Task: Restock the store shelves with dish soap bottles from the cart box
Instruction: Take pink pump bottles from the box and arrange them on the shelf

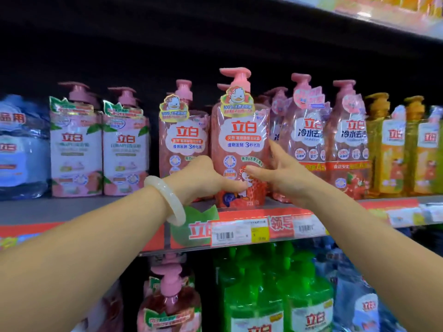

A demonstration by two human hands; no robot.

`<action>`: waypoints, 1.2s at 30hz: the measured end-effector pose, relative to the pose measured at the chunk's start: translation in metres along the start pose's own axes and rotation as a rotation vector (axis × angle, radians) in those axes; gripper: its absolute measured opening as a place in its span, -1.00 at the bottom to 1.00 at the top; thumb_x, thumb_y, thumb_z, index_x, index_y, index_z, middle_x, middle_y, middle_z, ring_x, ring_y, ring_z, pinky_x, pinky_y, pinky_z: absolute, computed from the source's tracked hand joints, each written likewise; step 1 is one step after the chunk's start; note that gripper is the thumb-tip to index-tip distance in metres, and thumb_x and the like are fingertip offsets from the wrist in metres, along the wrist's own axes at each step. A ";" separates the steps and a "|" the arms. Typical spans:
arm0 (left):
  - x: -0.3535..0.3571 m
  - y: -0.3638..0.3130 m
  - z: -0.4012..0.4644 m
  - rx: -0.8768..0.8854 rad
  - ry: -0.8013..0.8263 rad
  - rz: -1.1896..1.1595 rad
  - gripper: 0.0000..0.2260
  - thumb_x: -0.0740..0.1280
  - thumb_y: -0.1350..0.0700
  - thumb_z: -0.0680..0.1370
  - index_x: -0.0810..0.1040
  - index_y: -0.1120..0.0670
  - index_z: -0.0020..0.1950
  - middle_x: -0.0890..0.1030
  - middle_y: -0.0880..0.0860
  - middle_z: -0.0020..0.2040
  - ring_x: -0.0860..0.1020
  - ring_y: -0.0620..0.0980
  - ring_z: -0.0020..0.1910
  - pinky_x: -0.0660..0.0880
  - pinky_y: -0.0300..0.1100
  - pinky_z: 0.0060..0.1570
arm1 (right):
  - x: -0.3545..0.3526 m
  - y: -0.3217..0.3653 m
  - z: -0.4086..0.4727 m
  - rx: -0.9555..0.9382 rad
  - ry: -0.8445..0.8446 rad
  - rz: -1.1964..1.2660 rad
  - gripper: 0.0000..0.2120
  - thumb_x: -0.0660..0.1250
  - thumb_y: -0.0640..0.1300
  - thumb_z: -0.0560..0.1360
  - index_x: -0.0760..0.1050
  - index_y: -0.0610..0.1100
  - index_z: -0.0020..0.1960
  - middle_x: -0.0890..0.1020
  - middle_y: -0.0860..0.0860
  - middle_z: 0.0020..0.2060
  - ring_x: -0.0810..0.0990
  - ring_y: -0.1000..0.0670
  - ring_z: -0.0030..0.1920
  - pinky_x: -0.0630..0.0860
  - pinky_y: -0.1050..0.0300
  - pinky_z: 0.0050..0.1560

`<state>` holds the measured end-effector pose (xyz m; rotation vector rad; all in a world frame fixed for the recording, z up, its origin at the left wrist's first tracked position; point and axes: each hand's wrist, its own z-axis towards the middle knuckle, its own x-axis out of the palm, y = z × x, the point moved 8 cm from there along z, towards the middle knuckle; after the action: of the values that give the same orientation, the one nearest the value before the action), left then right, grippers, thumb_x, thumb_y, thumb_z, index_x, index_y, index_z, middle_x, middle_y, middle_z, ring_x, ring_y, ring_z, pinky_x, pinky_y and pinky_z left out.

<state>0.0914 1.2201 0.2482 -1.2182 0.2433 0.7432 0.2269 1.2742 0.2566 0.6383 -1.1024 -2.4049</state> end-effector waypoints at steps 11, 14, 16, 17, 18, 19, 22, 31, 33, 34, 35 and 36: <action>0.004 -0.003 -0.005 -0.004 0.002 0.045 -0.16 0.55 -0.28 -0.06 0.58 0.10 0.12 0.68 0.02 0.03 0.64 0.06 0.01 0.56 0.03 0.11 | 0.001 0.006 -0.005 0.036 -0.047 -0.018 -0.44 0.34 -0.31 0.48 0.25 0.06 0.37 0.60 0.11 0.05 0.61 0.15 0.00 0.58 0.26 -0.11; 0.007 -0.009 -0.011 -0.019 0.010 0.022 -0.33 0.59 -0.16 0.13 0.56 0.14 0.12 0.67 0.04 0.03 0.64 0.06 0.01 0.56 0.01 0.11 | 0.001 0.008 -0.007 0.051 -0.038 -0.018 -0.47 0.32 -0.34 0.49 0.27 0.03 0.35 0.60 0.09 0.05 0.62 0.16 -0.02 0.59 0.29 -0.14; 0.009 -0.011 -0.014 -0.027 0.002 0.017 -0.46 0.58 -0.05 0.27 0.53 0.18 0.12 0.66 0.09 0.05 0.63 0.09 0.03 0.55 0.03 0.12 | -0.002 0.008 -0.009 0.068 -0.043 -0.009 -0.47 0.32 -0.35 0.49 0.27 -0.01 0.37 0.60 0.07 0.09 0.60 0.11 0.05 0.55 0.25 -0.08; 0.010 -0.012 -0.016 -0.032 -0.005 0.022 -0.47 0.56 -0.04 0.29 0.52 0.20 0.13 0.65 0.12 0.07 0.62 0.11 0.05 0.55 0.05 0.12 | -0.003 0.008 -0.009 0.073 -0.046 -0.002 -0.46 0.32 -0.34 0.49 0.26 -0.02 0.38 0.59 0.06 0.11 0.59 0.10 0.08 0.54 0.21 -0.02; 0.010 -0.013 -0.016 -0.032 -0.014 0.036 -0.47 0.55 -0.04 0.31 0.51 0.21 0.13 0.64 0.13 0.09 0.61 0.12 0.06 0.54 0.06 0.13 | -0.004 0.007 -0.009 0.075 -0.050 -0.003 -0.44 0.32 -0.34 0.49 0.26 -0.01 0.40 0.58 0.06 0.14 0.58 0.09 0.11 0.53 0.16 0.04; 0.011 -0.013 -0.016 -0.026 -0.015 0.050 -0.49 0.54 -0.04 0.33 0.51 0.22 0.12 0.64 0.14 0.10 0.60 0.12 0.07 0.54 0.06 0.13 | -0.004 0.006 -0.010 0.076 -0.052 -0.007 -0.43 0.33 -0.32 0.49 0.25 -0.01 0.41 0.58 0.07 0.16 0.57 0.09 0.14 0.52 0.11 0.11; 0.012 -0.015 -0.015 -0.018 0.000 0.078 -0.51 0.53 -0.07 0.34 0.52 0.21 0.10 0.64 0.13 0.09 0.60 0.10 0.07 0.54 0.05 0.14 | -0.007 0.000 -0.008 0.090 -0.071 -0.016 -0.37 0.38 -0.26 0.47 0.22 -0.01 0.45 0.55 0.06 0.24 0.54 0.04 0.23 0.44 -0.06 0.30; -0.015 -0.034 -0.037 0.120 -0.051 0.369 -0.42 0.50 -0.04 0.38 0.35 0.16 0.26 0.55 0.06 0.13 0.55 0.01 -0.03 0.52 -0.18 -0.17 | -0.003 0.062 -0.034 -0.152 -0.447 -0.655 -0.39 0.43 -0.12 0.44 0.26 -0.15 0.41 0.44 -0.05 0.29 0.43 0.01 0.25 0.37 0.16 0.20; -0.039 -0.042 -0.050 0.188 -0.107 0.577 -0.39 0.46 -0.04 0.42 0.32 0.17 0.35 0.51 0.10 0.21 0.51 0.08 0.13 0.48 -0.10 0.01 | 0.022 0.084 -0.033 -0.246 -0.422 -0.814 -0.42 0.40 -0.13 0.45 0.29 -0.16 0.40 0.41 -0.10 0.29 0.39 -0.07 0.31 0.35 0.06 0.30; -0.054 -0.043 -0.058 0.217 -0.147 0.689 -0.39 0.44 -0.06 0.43 0.32 0.18 0.36 0.50 0.13 0.25 0.48 0.12 0.20 0.46 -0.07 0.11 | 0.042 0.092 -0.030 -0.272 -0.374 -0.889 -0.43 0.40 -0.14 0.46 0.29 -0.17 0.41 0.39 -0.13 0.31 0.35 -0.10 0.34 0.29 0.06 0.35; -0.069 -0.043 -0.068 0.240 -0.178 0.782 -0.40 0.43 -0.07 0.44 0.35 0.19 0.35 0.51 0.16 0.25 0.47 0.14 0.23 0.44 -0.04 0.16 | 0.065 0.097 -0.027 -0.298 -0.311 -0.961 -0.44 0.39 -0.14 0.46 0.30 -0.19 0.40 0.38 -0.15 0.31 0.32 -0.11 0.35 0.23 0.09 0.35; -0.083 -0.040 -0.078 0.253 -0.195 0.857 -0.42 0.42 -0.08 0.44 0.37 0.20 0.33 0.51 0.17 0.24 0.46 0.16 0.22 0.43 -0.03 0.16 | 0.090 0.099 -0.021 -0.316 -0.237 -1.017 -0.44 0.39 -0.13 0.45 0.31 -0.19 0.39 0.38 -0.16 0.31 0.32 -0.13 0.35 0.21 0.11 0.33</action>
<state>0.0715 1.1108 0.2968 -0.7625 0.6958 1.5096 0.1838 1.1531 0.3009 0.9757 -0.4569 -3.4836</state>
